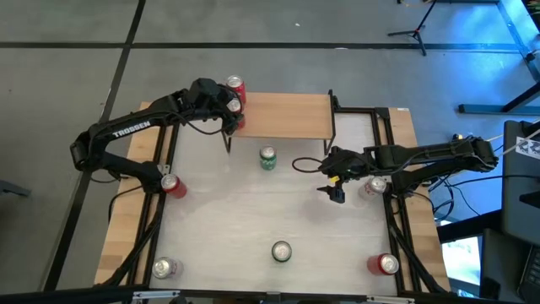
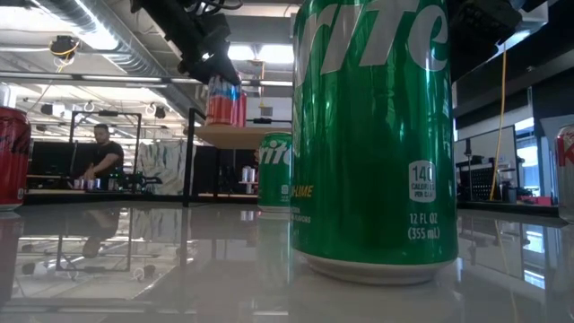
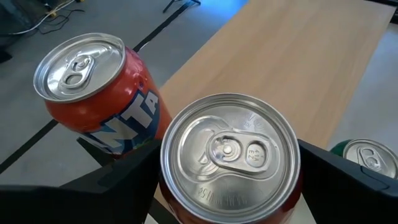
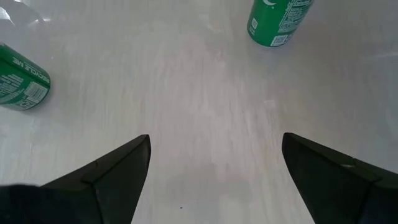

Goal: Place canned beverage on shelf
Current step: Put the red soda can aligned with the other red soda can on the shelf, then put the top green soda can on the shelf

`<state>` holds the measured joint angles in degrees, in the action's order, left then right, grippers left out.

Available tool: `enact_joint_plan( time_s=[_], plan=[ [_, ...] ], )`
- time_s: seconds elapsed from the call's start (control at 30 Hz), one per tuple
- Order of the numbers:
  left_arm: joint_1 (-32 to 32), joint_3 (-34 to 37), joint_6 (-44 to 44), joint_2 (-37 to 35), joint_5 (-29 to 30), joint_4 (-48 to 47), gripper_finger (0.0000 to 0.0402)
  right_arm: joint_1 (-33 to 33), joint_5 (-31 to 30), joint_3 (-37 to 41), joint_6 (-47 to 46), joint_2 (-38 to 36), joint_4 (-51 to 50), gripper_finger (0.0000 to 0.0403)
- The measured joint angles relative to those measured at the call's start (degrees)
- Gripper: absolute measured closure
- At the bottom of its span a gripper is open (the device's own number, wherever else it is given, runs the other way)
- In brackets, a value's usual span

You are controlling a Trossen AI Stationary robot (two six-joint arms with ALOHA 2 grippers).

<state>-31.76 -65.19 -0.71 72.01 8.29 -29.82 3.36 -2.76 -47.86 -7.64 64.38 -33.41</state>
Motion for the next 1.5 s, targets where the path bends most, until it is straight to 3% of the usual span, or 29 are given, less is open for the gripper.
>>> enact_joint_plan(
  time_s=[0.53,1.03,1.23,1.5],
  plan=[
    [0.0,0.0,-1.4,0.0,1.7,0.7,0.0026,0.0,0.3,0.0,0.0,0.0,0.3,0.0043],
    [0.4,-5.6,-1.8,-0.1,-1.8,0.0,0.0024,0.1,0.2,0.0,0.0,0.0,0.3,0.0043],
    [3.8,-7.2,-4.5,-0.8,-8.0,-1.1,0.0024,0.1,0.2,0.0,0.0,0.0,0.3,0.0043],
    [10.7,-7.3,-4.7,-5.3,-3.1,-1.0,0.0024,0.0,0.2,0.0,0.0,0.0,0.4,0.0043]
  ],
)
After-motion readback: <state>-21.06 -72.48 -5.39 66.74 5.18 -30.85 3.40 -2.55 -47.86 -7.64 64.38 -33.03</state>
